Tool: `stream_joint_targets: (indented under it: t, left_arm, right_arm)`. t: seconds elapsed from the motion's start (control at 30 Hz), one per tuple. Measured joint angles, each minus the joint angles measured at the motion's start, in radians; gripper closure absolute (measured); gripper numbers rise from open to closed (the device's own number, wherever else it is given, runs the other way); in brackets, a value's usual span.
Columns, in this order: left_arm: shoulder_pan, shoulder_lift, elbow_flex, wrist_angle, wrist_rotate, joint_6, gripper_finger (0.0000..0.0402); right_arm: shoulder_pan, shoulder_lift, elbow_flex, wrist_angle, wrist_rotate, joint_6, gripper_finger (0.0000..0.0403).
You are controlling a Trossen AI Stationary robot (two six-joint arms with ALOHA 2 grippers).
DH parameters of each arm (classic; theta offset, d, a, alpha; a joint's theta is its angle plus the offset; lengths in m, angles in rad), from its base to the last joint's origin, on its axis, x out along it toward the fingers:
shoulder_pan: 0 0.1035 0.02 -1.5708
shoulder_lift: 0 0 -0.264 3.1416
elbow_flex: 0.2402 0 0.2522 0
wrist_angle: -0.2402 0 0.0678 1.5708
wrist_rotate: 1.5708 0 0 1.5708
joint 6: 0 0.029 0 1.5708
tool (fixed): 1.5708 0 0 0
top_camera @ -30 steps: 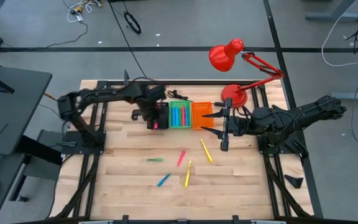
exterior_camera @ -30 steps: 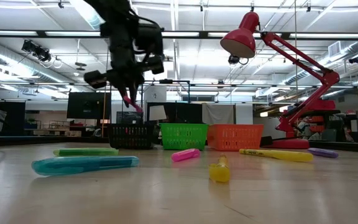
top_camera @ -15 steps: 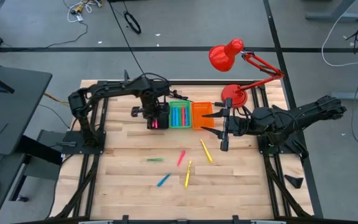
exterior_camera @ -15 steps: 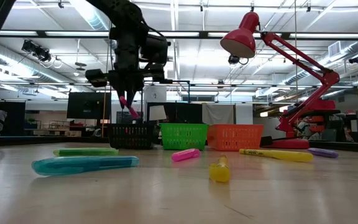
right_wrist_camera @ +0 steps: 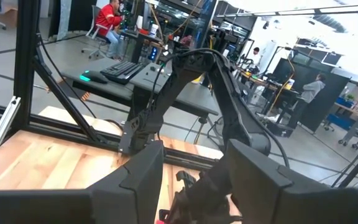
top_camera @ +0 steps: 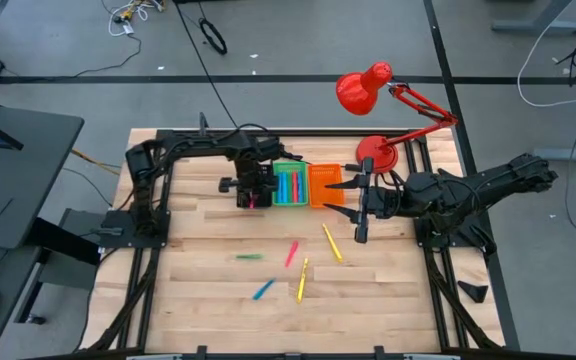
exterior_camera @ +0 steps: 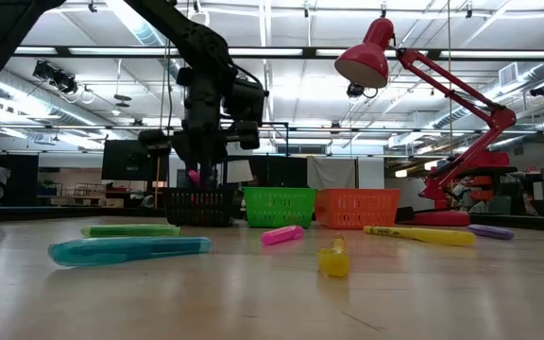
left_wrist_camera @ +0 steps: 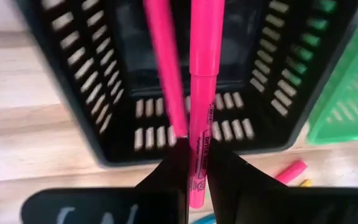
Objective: Pick & Place Markers
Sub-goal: Put the large pink pen into the black bin, then put the top large yellow pen into the black bin
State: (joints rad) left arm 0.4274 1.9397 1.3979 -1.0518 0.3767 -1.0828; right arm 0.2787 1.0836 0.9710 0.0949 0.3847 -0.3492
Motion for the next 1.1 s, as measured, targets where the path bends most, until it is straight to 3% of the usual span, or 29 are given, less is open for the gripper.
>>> stream_joint_targets:
  t: [0.2, 0.57, 0.7, 0.87, 0.97, 1.1]
  left_arm:
    - [0.009, 0.005, 0.000, 0.035, -0.015, 0.003, 0.0367]
    - [0.028, 0.005, 0.000, 0.038, 0.020, 0.007, 0.0202]
    - [0.028, 0.005, 0.009, 0.037, 0.025, 0.023, 0.0171]
    - [0.028, 0.005, 0.057, 0.036, 0.006, 0.068, 0.0163]
    - [0.016, -0.009, 0.108, 0.027, -0.063, 0.133, 0.0167]
    - [-0.015, -0.079, 0.145, 0.025, -0.248, 0.237, 0.0175]
  right_arm:
    - [0.000, 0.000, 0.000, -0.003, 0.000, 0.006, 0.0222]
    - [-0.001, 0.000, 0.000, -0.037, 0.000, 0.070, 0.0222]
    - [0.000, 0.000, 0.000, -0.054, 0.000, 0.051, 0.0222]
    - [-0.001, 0.000, 0.000, -0.055, 0.000, 0.016, 0.0222]
    - [0.000, 0.000, 0.000, -0.065, 0.000, 0.000, 0.0222]
    - [-0.001, -0.001, 0.000, -0.106, 0.000, 0.007, 0.0222]
